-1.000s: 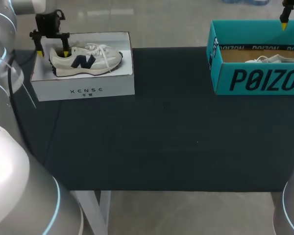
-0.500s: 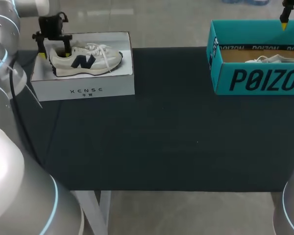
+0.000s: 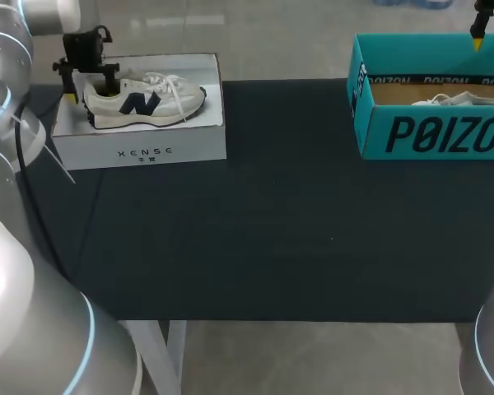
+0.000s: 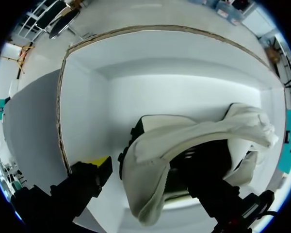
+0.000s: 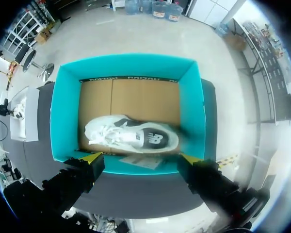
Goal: Take the shoe out of the shoebox, open the shoe tongue, remove and reinsert the insole, then place the shoe into the shoebox
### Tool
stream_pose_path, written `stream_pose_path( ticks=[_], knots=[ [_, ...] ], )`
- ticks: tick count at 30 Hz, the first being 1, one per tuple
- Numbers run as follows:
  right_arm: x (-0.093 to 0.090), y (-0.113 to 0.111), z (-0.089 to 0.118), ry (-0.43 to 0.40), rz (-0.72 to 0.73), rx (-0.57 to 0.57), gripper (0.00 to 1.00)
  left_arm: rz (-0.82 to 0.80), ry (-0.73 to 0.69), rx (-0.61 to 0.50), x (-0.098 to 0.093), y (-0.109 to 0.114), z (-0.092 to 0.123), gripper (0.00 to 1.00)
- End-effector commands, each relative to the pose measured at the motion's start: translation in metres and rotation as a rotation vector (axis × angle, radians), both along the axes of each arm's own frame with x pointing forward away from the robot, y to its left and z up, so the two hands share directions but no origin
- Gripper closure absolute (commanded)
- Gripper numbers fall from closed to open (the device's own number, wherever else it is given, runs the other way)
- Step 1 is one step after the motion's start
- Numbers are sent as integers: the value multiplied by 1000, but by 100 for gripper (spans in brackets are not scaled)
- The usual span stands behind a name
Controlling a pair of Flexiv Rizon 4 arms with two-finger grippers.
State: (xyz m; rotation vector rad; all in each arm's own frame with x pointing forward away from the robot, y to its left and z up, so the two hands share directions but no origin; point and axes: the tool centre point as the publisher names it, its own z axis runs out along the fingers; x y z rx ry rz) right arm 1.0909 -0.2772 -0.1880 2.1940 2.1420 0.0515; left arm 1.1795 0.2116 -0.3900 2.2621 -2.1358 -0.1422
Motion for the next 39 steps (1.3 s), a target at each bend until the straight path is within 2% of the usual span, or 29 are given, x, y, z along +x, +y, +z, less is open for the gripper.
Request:
stream_pose_path(
  ticks=[1,4,5,6,11,14,15,17,23,29,35,39],
  knots=[
    [0,0,0,-2,0,1,0,0,20,0,9,0,-3,53],
    [0,0,0,-2,0,1,0,5,19,-1,9,1,-5,57],
    [0,0,0,-2,0,1,0,7,19,-4,9,1,-5,64],
    [0,0,0,-2,0,1,0,8,20,-5,9,2,-5,66],
    [0,0,0,-2,0,1,0,8,20,-7,10,4,-4,67],
    [0,0,0,-2,0,1,0,11,28,-1,10,7,-7,74],
    [0,0,0,-2,0,1,0,13,32,-1,10,8,-8,78],
    [0,0,0,-2,0,1,0,14,38,1,10,9,-8,100],
    [0,0,0,-2,0,1,0,-34,35,0,7,12,0,100],
    [0,0,0,-2,0,1,0,-69,32,-42,6,17,20,100],
    [0,0,0,-2,0,1,0,-74,43,-45,3,21,57,100],
    [0,0,0,-2,0,1,0,-36,36,1,-6,19,94,100]
  ],
)
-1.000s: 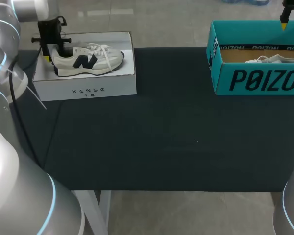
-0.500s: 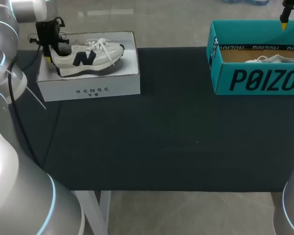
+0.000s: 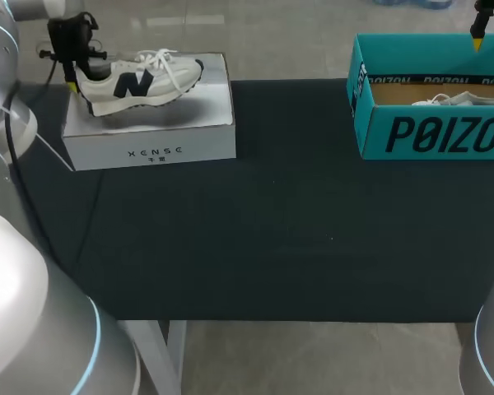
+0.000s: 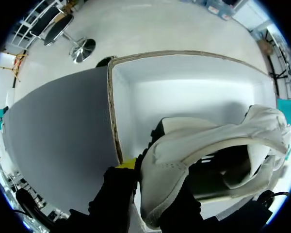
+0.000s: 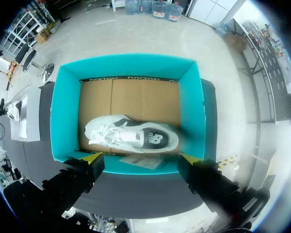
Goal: Take the shoe out of the shoebox, open the shoe tongue, remove and reinsert the insole, then place the shoe into the shoebox
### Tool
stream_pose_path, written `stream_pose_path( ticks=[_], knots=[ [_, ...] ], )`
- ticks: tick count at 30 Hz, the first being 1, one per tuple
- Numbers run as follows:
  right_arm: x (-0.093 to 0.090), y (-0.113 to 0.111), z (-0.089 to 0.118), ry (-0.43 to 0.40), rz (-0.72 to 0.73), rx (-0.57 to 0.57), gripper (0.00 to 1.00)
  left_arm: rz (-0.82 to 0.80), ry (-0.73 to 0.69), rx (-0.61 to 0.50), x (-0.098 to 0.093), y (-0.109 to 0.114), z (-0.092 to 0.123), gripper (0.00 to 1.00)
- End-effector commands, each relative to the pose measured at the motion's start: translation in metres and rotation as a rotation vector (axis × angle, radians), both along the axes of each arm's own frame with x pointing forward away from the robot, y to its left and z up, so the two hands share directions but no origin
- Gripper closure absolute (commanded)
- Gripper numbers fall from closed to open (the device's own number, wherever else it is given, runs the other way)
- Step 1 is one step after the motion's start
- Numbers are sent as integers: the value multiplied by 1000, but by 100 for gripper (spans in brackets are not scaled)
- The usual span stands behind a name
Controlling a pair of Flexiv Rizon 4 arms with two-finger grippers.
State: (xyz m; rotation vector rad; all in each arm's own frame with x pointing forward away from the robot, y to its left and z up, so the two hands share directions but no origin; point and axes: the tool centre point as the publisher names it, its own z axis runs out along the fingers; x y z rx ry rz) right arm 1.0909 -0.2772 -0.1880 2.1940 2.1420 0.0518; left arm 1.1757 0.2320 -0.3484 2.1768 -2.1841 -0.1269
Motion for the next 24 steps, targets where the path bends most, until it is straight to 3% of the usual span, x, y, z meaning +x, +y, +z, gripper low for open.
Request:
stream_pose_path(
  ticks=[1,7,11,24],
  knots=[
    [0,0,0,-1,0,1,0,35,24,42,-5,-3,62,100],
    [0,0,0,-1,0,1,0,89,-51,83,-29,-13,114,100],
    [0,0,0,-1,0,1,0,104,-79,74,-43,-20,131,100],
    [0,0,0,-1,0,1,0,104,-79,74,-43,-20,131,100]
  ],
)
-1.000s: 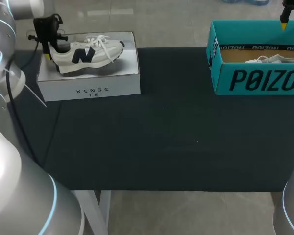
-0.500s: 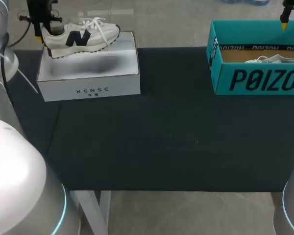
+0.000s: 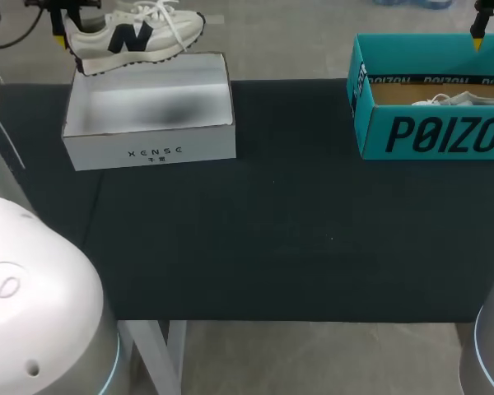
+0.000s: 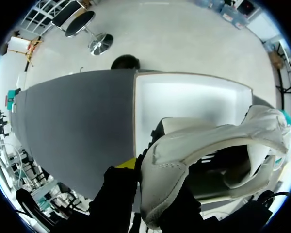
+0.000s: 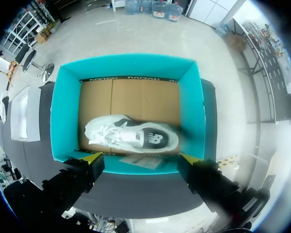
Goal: Take the shoe out of the shoebox, open the shoe tongue, remove and reinsert the insole, then place the shoe into the shoebox
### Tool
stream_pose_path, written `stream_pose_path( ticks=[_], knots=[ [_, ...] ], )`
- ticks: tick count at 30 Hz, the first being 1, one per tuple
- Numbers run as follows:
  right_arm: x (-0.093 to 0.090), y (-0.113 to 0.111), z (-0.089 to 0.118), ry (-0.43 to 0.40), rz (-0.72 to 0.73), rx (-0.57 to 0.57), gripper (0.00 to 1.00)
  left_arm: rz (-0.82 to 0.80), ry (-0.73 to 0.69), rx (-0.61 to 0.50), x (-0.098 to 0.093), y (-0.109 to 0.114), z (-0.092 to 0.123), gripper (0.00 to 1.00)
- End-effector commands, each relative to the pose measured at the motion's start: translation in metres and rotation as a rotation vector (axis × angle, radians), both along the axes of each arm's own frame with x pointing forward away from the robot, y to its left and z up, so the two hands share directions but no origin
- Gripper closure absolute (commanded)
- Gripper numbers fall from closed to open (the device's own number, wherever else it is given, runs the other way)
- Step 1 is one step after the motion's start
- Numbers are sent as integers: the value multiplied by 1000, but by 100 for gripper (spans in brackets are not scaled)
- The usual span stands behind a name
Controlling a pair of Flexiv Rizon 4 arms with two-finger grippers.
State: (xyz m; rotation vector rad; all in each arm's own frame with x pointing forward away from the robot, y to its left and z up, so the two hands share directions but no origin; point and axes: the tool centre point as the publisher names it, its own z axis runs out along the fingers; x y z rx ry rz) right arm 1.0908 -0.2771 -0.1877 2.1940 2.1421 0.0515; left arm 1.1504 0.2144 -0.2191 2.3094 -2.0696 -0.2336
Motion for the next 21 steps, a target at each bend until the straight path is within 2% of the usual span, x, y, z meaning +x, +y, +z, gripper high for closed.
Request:
stream_pose_path(
  ticks=[1,3,8,13,17,21],
  knots=[
    [0,0,0,-2,0,1,0,-9,-109,10,-18,-2,2,100],
    [0,0,0,-2,0,1,0,-9,-109,10,-18,-2,2,100],
    [0,0,0,-2,0,1,0,12,-217,151,-64,-59,23,100],
    [0,0,0,-2,0,1,0,-4,-285,211,-97,-97,32,100],
    [0,0,0,-2,0,1,0,3,-371,202,-115,-116,37,100],
    [0,0,0,-2,0,1,0,-4,-429,138,-132,-137,38,100]
  ],
)
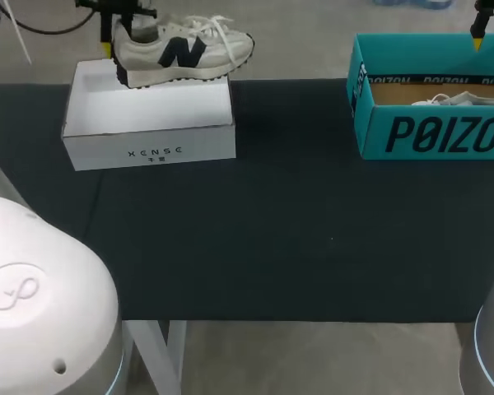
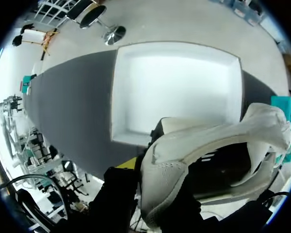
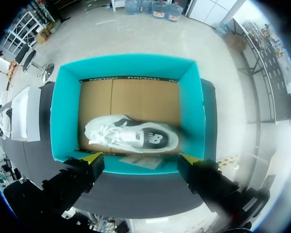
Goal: Take the shoe out of the shoebox, open the shoe tongue, remove and reinsert the insole, then place the shoe into the shoebox
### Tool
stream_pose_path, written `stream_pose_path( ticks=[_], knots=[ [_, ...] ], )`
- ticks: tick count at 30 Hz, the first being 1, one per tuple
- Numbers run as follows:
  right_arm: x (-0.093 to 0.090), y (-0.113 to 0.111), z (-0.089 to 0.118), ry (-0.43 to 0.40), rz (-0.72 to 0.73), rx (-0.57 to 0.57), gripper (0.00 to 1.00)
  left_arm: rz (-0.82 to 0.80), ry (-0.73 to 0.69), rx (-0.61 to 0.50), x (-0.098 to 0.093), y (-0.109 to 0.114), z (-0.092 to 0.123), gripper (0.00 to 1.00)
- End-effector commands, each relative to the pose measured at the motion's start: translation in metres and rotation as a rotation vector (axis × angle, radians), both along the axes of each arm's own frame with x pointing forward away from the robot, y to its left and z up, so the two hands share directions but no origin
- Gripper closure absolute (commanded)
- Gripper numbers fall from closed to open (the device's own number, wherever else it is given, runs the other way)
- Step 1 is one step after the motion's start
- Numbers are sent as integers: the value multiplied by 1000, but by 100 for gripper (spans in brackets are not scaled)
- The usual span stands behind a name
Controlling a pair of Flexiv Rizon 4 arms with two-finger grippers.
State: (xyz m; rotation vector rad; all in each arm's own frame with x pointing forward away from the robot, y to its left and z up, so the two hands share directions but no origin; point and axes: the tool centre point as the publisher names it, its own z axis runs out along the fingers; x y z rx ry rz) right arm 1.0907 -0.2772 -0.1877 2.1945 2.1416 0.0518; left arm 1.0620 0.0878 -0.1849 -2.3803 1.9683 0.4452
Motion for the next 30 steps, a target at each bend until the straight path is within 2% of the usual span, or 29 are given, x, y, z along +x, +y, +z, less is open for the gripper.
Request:
stream_pose_path(
  ticks=[1,4,10,14,17,23,30],
  knots=[
    [0,0,0,-1,0,0,0,-105,-494,2,-48,-15,4,100],
    [0,0,0,-1,0,0,0,-125,-502,-5,-59,-36,1,100],
    [0,0,0,-1,0,0,0,-178,-588,102,-78,-80,-16,100],
    [0,0,0,-1,0,0,0,-170,-624,8,-85,-98,-26,100],
    [0,0,0,-1,0,0,0,-206,-590,-48,-88,-114,-32,100],
    [0,0,0,-1,0,0,0,-292,-538,-85,-101,-147,-48,100],
    [0,0,0,-1,0,0,0,-315,-460,-143,-119,-179,-71,100]
  ],
)
